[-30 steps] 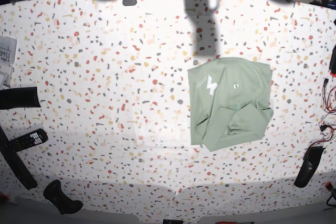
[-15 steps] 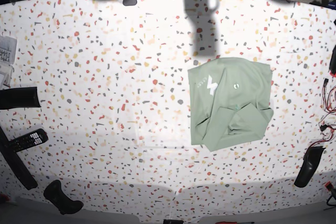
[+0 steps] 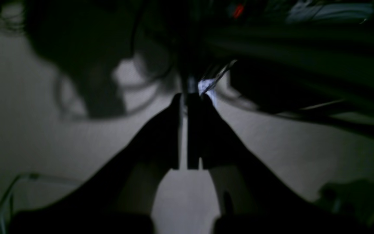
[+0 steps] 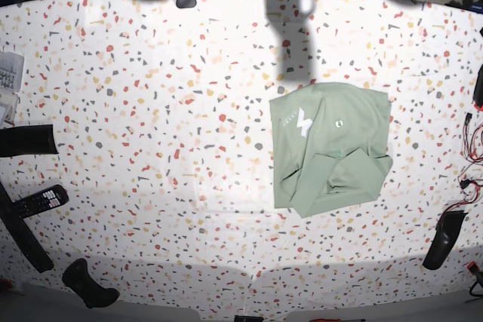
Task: Fold the T-shirt properly
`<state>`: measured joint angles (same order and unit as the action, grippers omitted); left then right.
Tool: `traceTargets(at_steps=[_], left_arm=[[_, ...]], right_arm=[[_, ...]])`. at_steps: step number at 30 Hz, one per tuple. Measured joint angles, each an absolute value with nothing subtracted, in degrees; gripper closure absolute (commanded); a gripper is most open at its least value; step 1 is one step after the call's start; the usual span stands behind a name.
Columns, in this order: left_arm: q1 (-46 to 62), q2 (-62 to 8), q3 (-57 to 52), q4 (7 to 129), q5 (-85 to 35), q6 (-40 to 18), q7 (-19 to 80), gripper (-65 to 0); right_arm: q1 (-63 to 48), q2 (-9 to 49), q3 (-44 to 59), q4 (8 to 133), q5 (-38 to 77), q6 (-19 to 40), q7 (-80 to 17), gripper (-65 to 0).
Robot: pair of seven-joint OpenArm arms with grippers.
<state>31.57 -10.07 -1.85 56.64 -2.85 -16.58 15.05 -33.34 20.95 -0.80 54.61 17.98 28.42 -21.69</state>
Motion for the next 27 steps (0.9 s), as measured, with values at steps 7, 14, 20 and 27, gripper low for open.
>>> traceTargets(at_steps=[7,14,20,27], left_arm=[[23.92,-10.04,-0.32,36.25,-2.39,-10.09,8.34,-9.7],[18.68,-10.02,-0.32,30.04,-2.50,-10.11,4.51,-13.0],[17.45,-9.98,-0.32,30.06,-2.52,-4.34,5.91,-13.0],[17.74,-7.75,-0.38,30.00,-2.72,13.85,4.62,-12.9]], right_arm=[[-21.65,19.64,-8.34,34.94,15.99,28.23,-16.73,-18.0],[-14.11,16.29,-9.23,26.65,11.99,28.18,-13.96,-18.0],[-14.02,15.05,-9.23,26.65,11.97,28.23,-10.68,-18.0],[-14.28,13.96,-9.23,26.59,11.94,28.21,-9.41,-18.0]])
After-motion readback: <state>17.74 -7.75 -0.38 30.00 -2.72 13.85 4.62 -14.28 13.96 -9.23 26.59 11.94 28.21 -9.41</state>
